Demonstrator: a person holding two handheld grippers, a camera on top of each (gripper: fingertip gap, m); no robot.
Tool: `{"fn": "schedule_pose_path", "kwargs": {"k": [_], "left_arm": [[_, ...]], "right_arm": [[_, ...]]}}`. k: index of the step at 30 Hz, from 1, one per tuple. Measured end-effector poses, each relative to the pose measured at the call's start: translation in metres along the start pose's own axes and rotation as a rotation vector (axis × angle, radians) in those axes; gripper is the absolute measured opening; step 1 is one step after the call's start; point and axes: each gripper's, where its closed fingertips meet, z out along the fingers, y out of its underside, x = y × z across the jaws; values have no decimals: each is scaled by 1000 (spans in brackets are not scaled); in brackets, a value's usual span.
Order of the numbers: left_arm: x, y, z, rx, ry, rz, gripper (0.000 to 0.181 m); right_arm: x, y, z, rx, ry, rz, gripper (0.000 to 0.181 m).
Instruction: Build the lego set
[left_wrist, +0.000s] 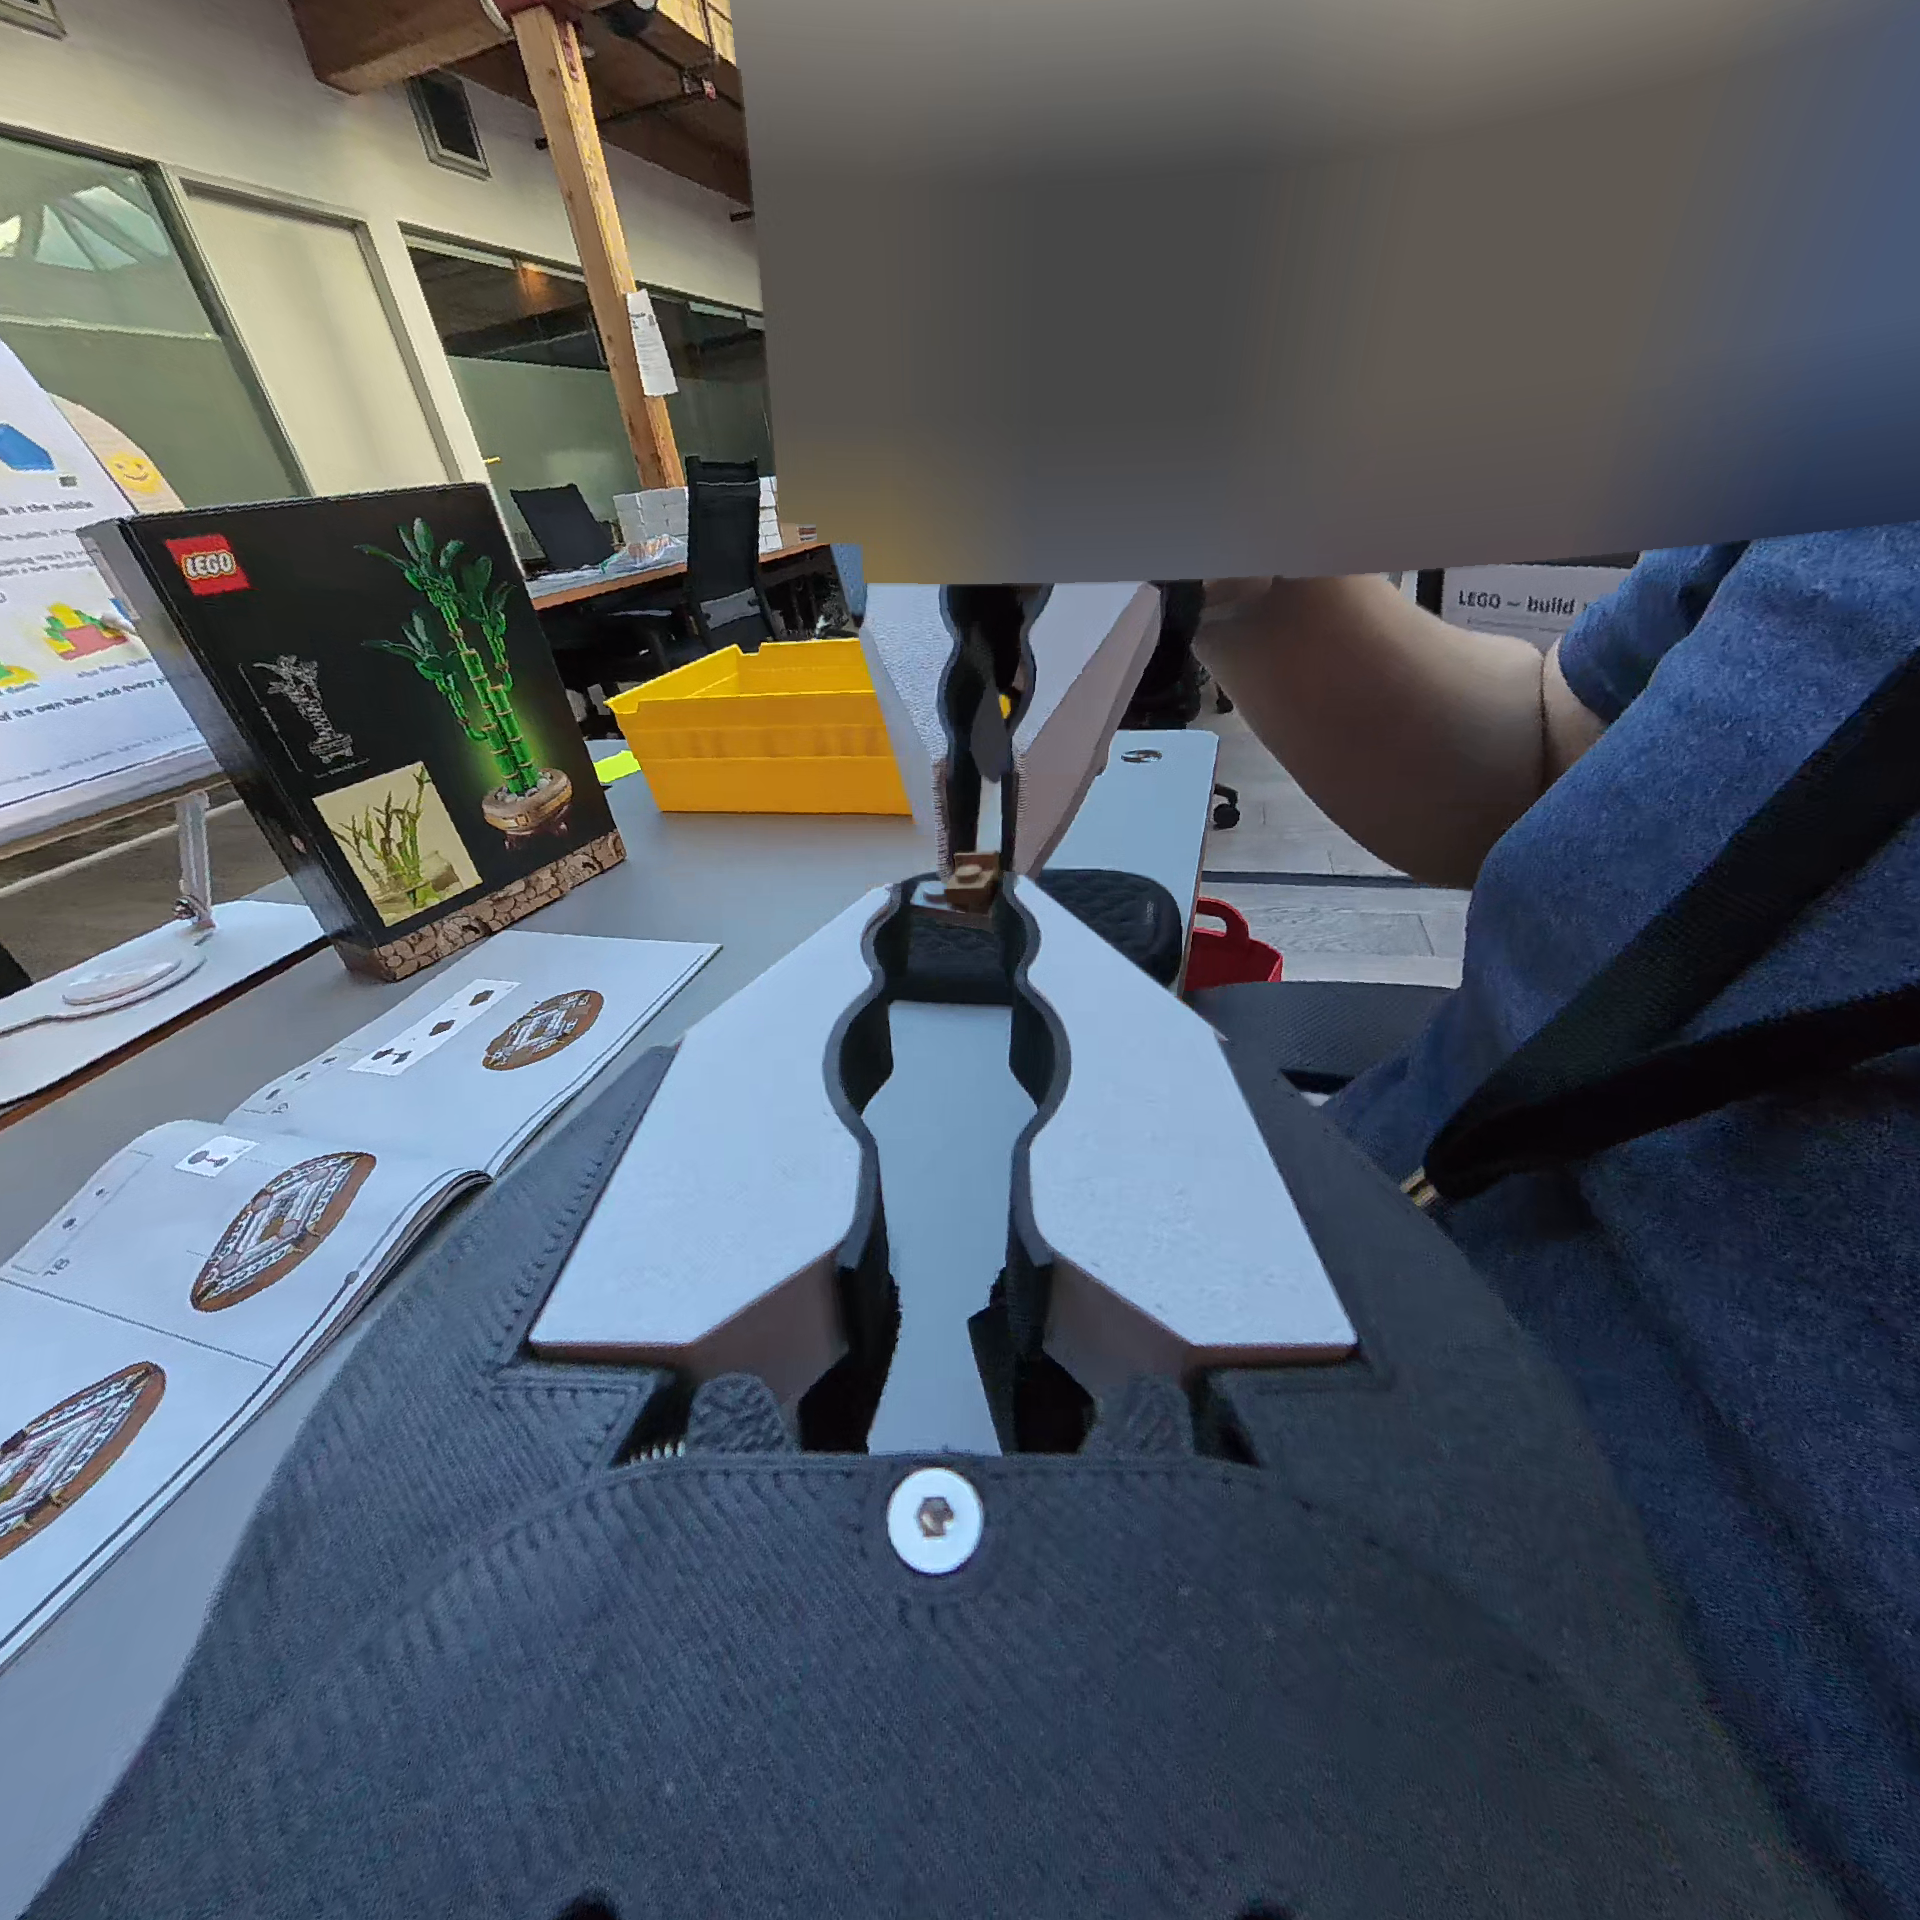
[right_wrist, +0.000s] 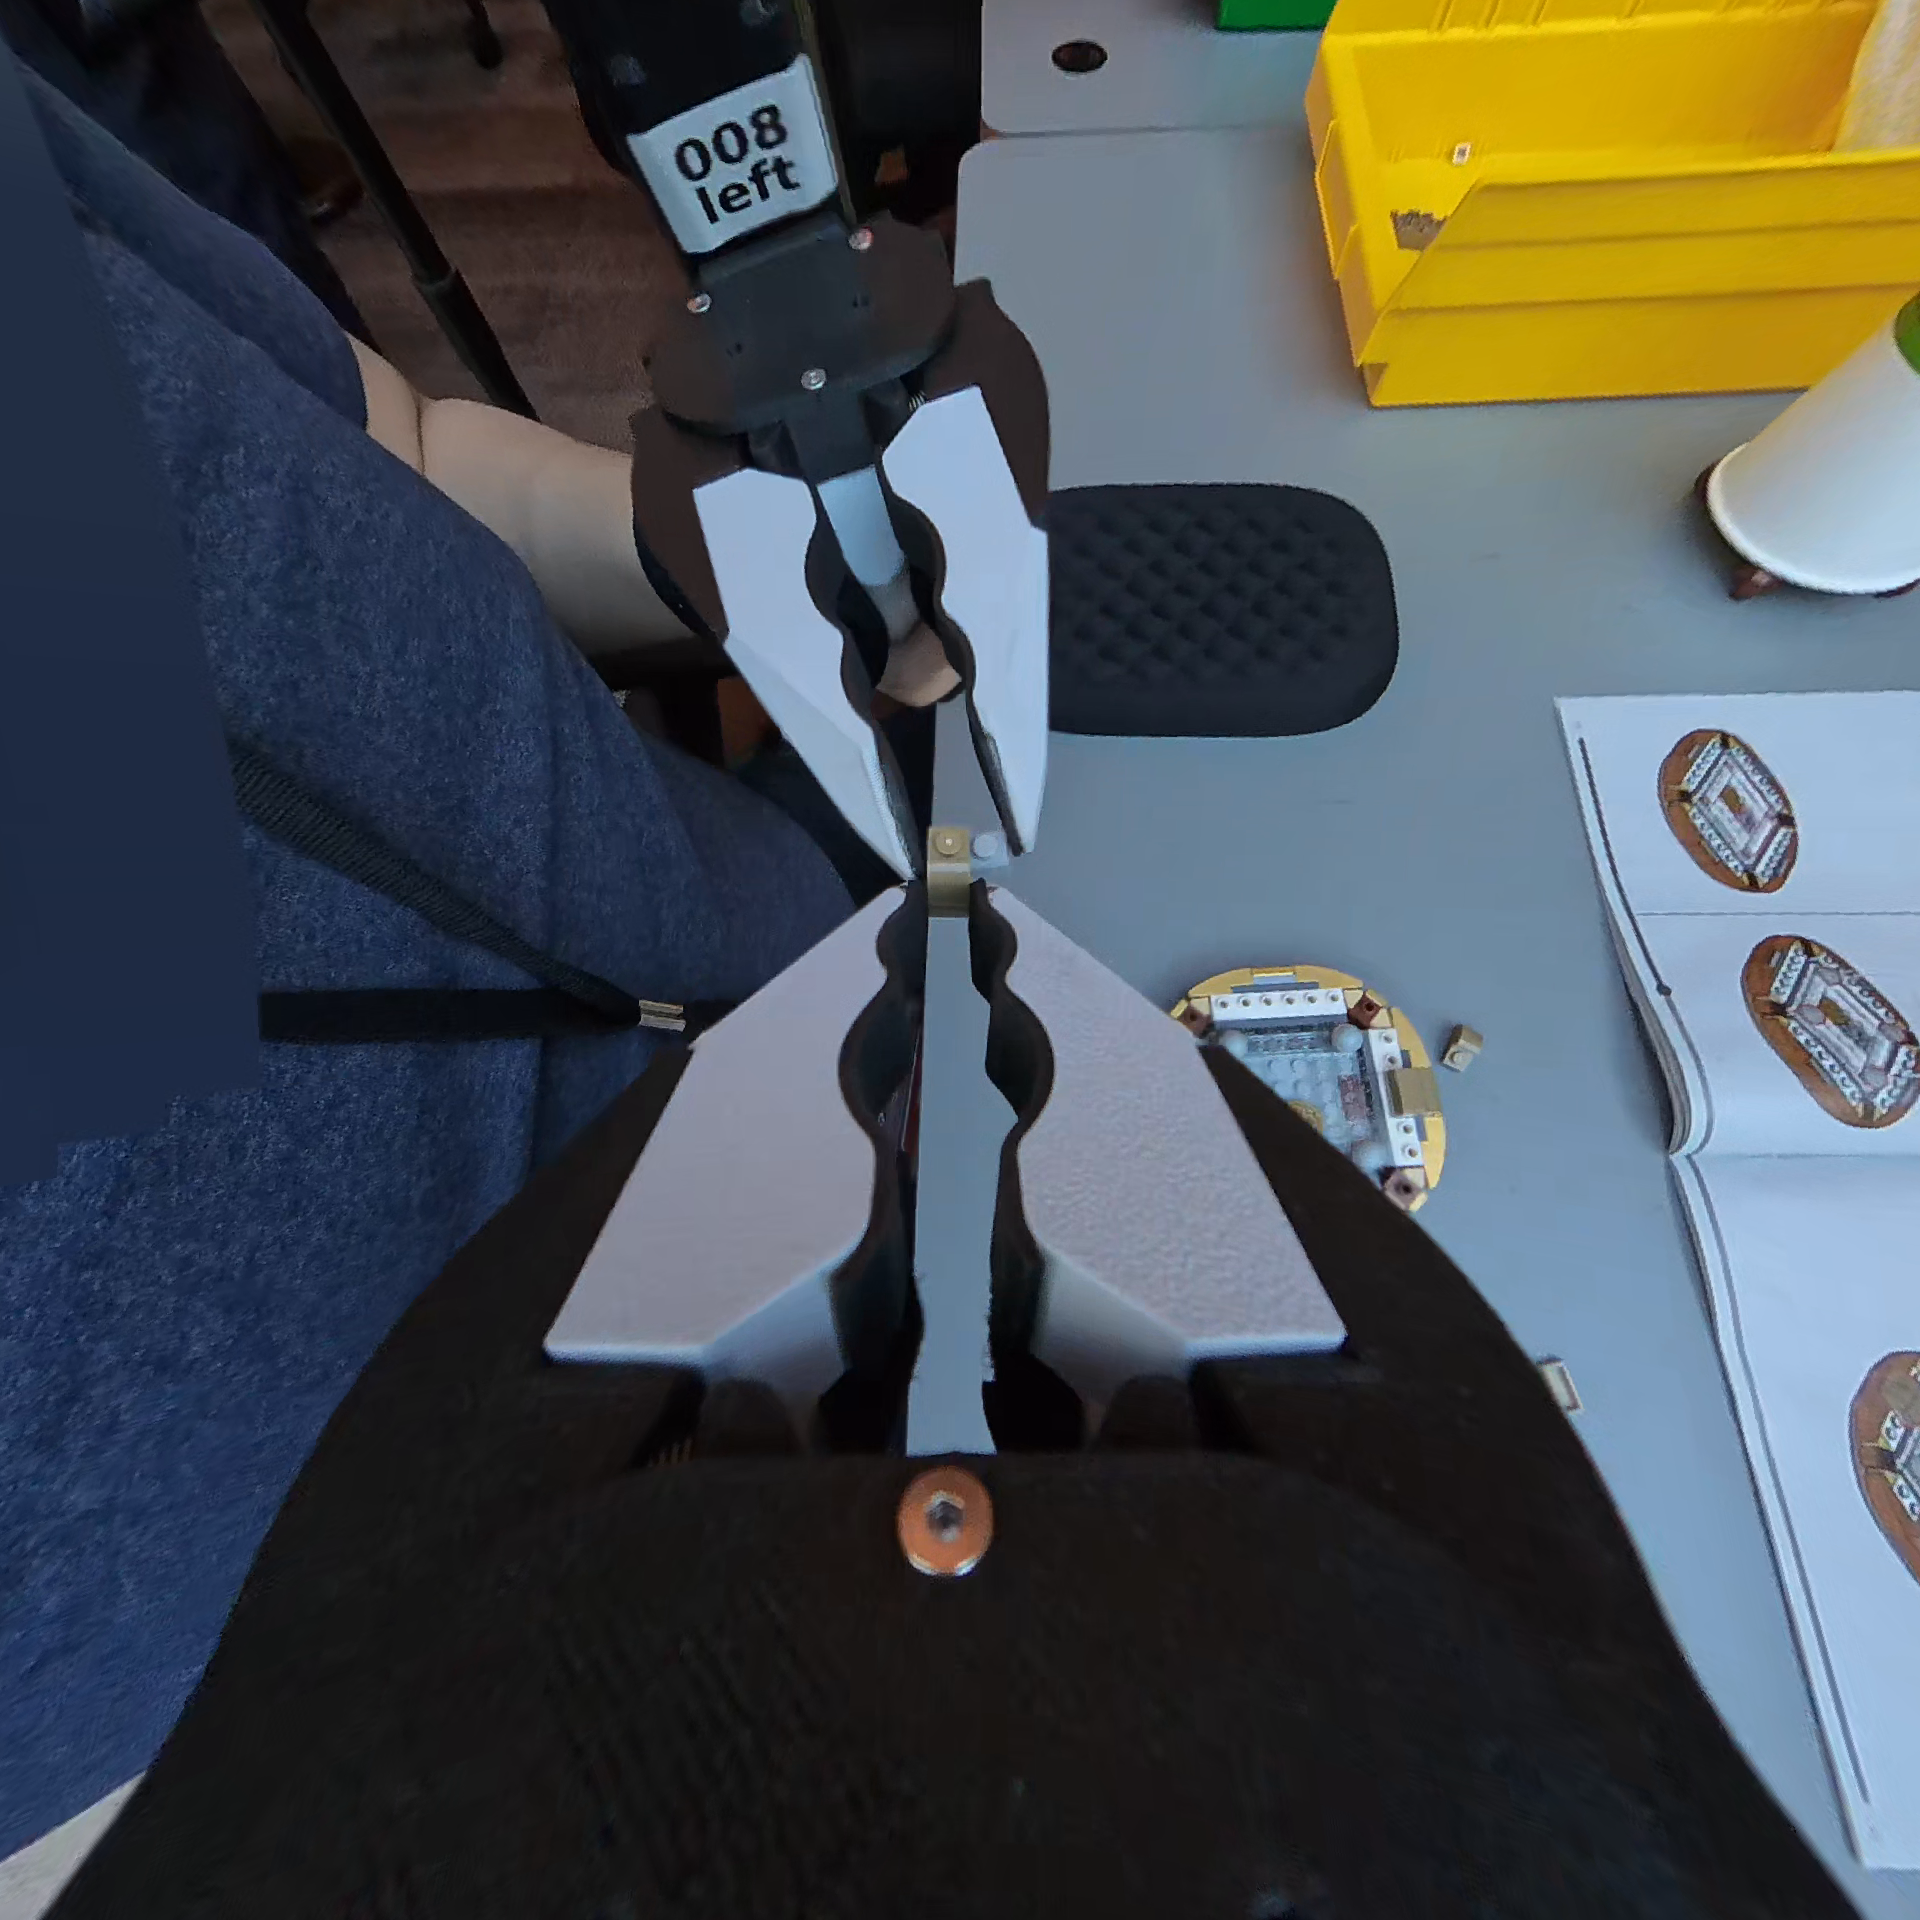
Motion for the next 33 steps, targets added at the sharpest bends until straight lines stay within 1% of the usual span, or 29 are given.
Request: {"fn": "schedule_pose_path", "kwargs": {"k": [1,3,6,10,16,22,27,29,33], "left_arm": [[1,1,0,-12,-2,16,15],[1,3,0,-26,-7,28,15],[0,3,1,-44,-9,-21,15],[0,-6,1,19,14,-95,14],[-3,-14,2,61,4,-102,14],[-7,-28,-3,145,0,-143,14],[-9,-34,-5,180,-9,-111,14],[-9,-31,-4,166,-9,-99,14],[-9,-27,-2,118,-35,-10,14]], "right_arm": [[0,1,1,-19,-10,14,7],[0,2,1,-46,-34,38,7],[1,3,1,-83,-55,20,7],[-1,-4,-4,-103,-80,-5,7],[0,-9,-10,-215,-65,-60,7],[1,-20,-13,-260,-46,-89,7],[2,-23,-13,-306,-32,-112,7],[4,-21,-13,-339,-22,-118,7],[5,-17,-13,-399,-23,-117,7]]}}
